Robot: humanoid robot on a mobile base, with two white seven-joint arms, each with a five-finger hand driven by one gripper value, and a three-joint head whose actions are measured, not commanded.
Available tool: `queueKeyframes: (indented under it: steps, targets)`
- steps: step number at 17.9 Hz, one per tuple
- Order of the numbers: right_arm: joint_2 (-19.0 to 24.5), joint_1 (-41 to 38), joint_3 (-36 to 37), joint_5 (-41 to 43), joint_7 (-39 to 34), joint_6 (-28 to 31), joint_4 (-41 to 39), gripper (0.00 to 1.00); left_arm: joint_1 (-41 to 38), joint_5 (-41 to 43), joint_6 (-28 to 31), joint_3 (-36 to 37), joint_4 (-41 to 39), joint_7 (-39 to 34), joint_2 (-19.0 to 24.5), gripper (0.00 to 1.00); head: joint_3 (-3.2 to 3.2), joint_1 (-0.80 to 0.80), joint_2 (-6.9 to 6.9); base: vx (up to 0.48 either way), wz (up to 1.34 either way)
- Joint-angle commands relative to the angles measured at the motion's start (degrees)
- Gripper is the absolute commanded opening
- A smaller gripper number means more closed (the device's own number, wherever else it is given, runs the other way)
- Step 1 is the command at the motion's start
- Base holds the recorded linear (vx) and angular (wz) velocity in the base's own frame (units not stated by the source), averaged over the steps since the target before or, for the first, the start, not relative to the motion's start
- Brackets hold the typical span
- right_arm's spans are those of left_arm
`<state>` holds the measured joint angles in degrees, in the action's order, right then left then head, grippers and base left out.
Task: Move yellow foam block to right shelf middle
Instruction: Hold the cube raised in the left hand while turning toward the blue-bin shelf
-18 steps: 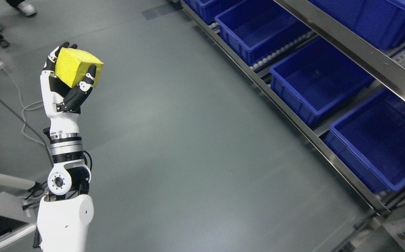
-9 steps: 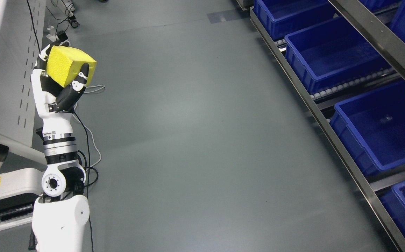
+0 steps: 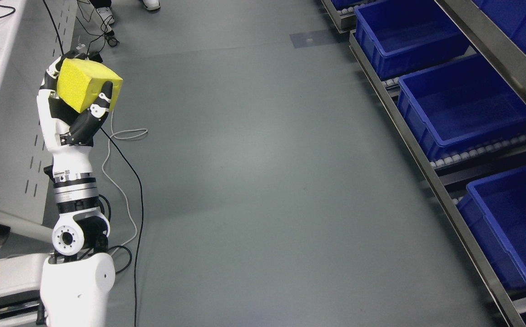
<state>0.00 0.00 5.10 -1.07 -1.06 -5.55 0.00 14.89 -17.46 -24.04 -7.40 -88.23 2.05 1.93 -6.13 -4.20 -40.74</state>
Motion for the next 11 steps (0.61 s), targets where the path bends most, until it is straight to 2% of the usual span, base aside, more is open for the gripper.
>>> queueKeyframes:
  steps: [1,11]
  targets:
    - [-1.0,0.09,0.0,1.07,0.0,0.02,-1.0,1.0,-0.04,0.06,-0.04,-0.33,-0.19,-0.03,0.27,0.19,0.0,0.0,0.0,0.401,0.07]
    - [-1.0,0.09,0.0,1.07,0.0,0.02,-1.0,1.0,-0.04,0.06,-0.04,0.11,-0.19,-0.03,0.0,0.19,0.0,0.0,0.0,0.361,-0.03]
